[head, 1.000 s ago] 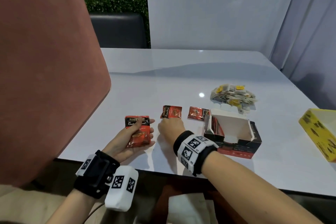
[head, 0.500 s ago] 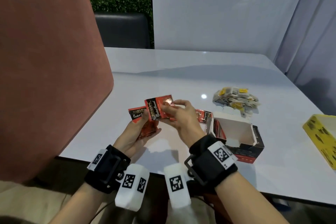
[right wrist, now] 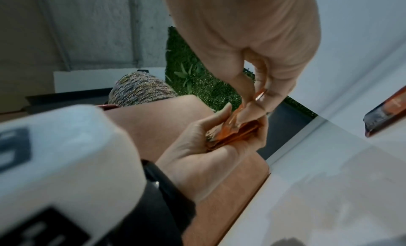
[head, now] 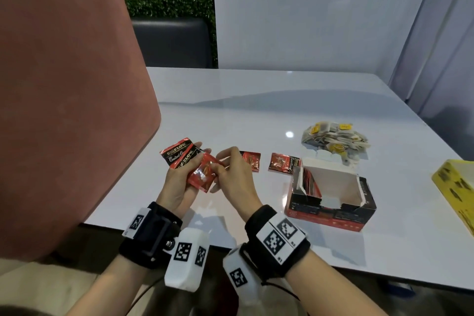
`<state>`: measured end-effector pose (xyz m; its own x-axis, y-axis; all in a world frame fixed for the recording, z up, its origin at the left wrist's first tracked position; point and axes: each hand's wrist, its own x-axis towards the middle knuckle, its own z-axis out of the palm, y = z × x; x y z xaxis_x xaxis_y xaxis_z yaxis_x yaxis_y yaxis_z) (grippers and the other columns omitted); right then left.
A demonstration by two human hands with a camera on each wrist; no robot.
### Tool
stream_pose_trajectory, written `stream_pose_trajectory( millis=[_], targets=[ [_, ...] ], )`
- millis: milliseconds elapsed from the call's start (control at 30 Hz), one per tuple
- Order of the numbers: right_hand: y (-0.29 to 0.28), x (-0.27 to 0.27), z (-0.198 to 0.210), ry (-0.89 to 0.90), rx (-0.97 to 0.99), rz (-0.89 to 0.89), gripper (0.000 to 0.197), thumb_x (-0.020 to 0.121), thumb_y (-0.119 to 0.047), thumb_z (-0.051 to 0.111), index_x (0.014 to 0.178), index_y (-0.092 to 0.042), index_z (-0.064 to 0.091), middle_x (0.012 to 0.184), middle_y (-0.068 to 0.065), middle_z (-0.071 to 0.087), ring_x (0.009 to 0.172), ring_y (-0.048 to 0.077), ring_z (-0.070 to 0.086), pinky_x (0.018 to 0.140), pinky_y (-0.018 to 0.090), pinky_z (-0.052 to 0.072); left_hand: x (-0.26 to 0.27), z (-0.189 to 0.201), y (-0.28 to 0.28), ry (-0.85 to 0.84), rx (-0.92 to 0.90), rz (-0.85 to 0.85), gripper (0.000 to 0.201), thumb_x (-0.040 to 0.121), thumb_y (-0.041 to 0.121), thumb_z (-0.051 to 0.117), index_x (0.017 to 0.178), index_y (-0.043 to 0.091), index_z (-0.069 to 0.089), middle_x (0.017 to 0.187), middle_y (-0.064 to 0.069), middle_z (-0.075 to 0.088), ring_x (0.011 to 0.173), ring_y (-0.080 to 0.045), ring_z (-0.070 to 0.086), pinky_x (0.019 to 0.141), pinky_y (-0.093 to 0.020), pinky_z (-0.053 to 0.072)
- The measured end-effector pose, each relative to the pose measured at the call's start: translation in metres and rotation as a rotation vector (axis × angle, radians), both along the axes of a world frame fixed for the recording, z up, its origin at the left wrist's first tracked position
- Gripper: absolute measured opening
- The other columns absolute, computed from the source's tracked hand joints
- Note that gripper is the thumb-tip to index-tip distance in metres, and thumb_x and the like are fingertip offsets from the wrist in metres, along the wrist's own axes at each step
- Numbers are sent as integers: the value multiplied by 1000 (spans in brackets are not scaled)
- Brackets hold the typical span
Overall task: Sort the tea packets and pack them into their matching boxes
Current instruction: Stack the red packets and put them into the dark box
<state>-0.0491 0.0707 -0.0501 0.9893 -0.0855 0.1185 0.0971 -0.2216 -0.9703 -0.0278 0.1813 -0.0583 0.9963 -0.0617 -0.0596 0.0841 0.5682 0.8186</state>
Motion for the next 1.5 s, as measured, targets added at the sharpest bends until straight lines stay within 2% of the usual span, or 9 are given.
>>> stream_pose_trajectory(
  millis=[167, 333, 500, 600, 700, 867, 1100, 1267, 1500],
  targets=[
    [-2, 3, 2, 83, 261, 18, 14, 89, 1, 56, 94, -7, 46, 84, 10, 53, 47, 8, 58, 46, 25, 55, 3, -1, 4, -21, -129, 14, 19, 93, 14, 47, 107, 9, 58, 97, -4, 71, 82, -16, 69, 73, -32, 58],
    [6, 3, 4, 40, 292, 15, 12, 88, 2, 57, 88, -6, 47, 84, 10, 55, 55, 19, 64, 52, 36, 59, 2, -2, 0, 6, -123, -41, 29, 87, 21, 51, 111, 7, 58, 101, -3, 70, 85, -16, 67, 67, -27, 57],
    [7, 28, 0, -86, -415, 11, 14, 93, -9, 45, 99, -1, 55, 106, 18, 56, 92, 29, 53, 82, 37, 47, 10, -2, 14, 47, -192, -3, 19, 94, 12, 43, 103, 9, 59, 96, -5, 70, 91, -13, 67, 81, -28, 55],
    [1, 58, -7, 84, -1006, 55, 32, 93, -4, 38, 122, 8, 46, 124, 20, 47, 115, 38, 44, 98, 42, 36, 12, -4, 26, 104, -207, -11, 17, 94, 14, 43, 96, 9, 59, 89, -4, 69, 82, -13, 70, 77, -32, 58],
    [-8, 78, -14, 304, -1254, 92, 41, 94, -11, 40, 132, 5, 40, 136, 24, 41, 128, 45, 35, 107, 48, 33, 13, -5, 32, 165, -178, -29, 17, 93, 19, 47, 95, 7, 59, 82, -4, 69, 75, -13, 70, 76, -38, 58],
    [-15, 87, -26, 273, -1406, 126, 32, 88, -3, 49, 120, -4, 56, 124, 10, 58, 112, 32, 57, 87, 37, 44, 13, -7, 37, 230, -176, -138, 55, 49, 28, 89, 92, 3, 65, 85, -5, 69, 74, -15, 70, 74, -39, 58],
    [-14, 58, 23, -209, -1006, -16, 17, 96, -12, 46, 112, -5, 49, 103, 13, 62, 92, 33, 61, 63, 33, 33, 23, -19, 28, 223, -63, -114, 95, 17, 45, 93, 95, 6, 56, 83, -7, 66, 76, -16, 69, 80, -41, 57],
    [17, 32, 33, -283, -920, 85, 19, 96, -20, 42, 106, -6, 49, 104, 13, 56, 90, 33, 56, 63, 35, 31, 16, -6, 0, 229, 45, -168, 42, 83, 50, 55, 92, 10, 60, 89, -9, 68, 93, -20, 64, 78, -32, 52],
    [9, 45, 39, 158, -541, 407, 36, 92, -28, 53, 112, 1, 59, 112, 18, 62, 102, 31, 59, 81, 34, 46, 24, -6, 19, 294, -24, 19, 37, 92, 43, 45, 93, 8, 56, 96, -12, 63, 89, -20, 61, 80, -38, 53]
  ],
)
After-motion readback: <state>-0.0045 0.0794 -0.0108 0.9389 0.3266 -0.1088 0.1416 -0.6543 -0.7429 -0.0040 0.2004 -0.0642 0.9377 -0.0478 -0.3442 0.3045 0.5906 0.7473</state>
